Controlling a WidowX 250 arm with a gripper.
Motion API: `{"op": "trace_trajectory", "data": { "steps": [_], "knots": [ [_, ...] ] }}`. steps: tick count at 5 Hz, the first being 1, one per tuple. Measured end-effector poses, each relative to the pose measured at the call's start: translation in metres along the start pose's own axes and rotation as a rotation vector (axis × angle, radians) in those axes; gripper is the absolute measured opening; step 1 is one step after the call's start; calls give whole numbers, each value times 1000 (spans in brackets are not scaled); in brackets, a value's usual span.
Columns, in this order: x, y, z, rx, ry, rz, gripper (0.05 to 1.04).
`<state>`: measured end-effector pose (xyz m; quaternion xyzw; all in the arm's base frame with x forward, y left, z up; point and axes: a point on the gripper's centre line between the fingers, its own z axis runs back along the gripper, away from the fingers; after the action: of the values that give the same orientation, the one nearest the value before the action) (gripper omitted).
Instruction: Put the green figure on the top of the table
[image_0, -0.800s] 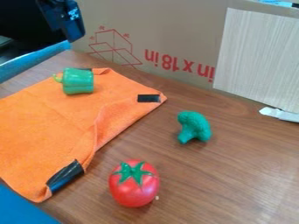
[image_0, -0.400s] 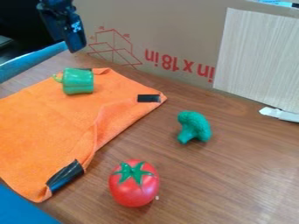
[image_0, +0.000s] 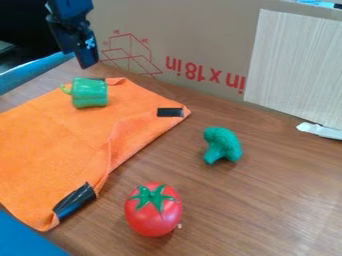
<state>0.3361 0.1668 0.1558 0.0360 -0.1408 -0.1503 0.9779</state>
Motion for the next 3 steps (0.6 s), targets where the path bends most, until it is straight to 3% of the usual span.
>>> {"op": "trace_trajectory", "data": {
  "steps": [1,2,3],
  "knots": [
    [-1,11,-16,44,15,-21,1001],
    [2,21,-19,107,-4,-74,1001],
    [0,26,-23,144,8,-136,1001]
  ]
}}
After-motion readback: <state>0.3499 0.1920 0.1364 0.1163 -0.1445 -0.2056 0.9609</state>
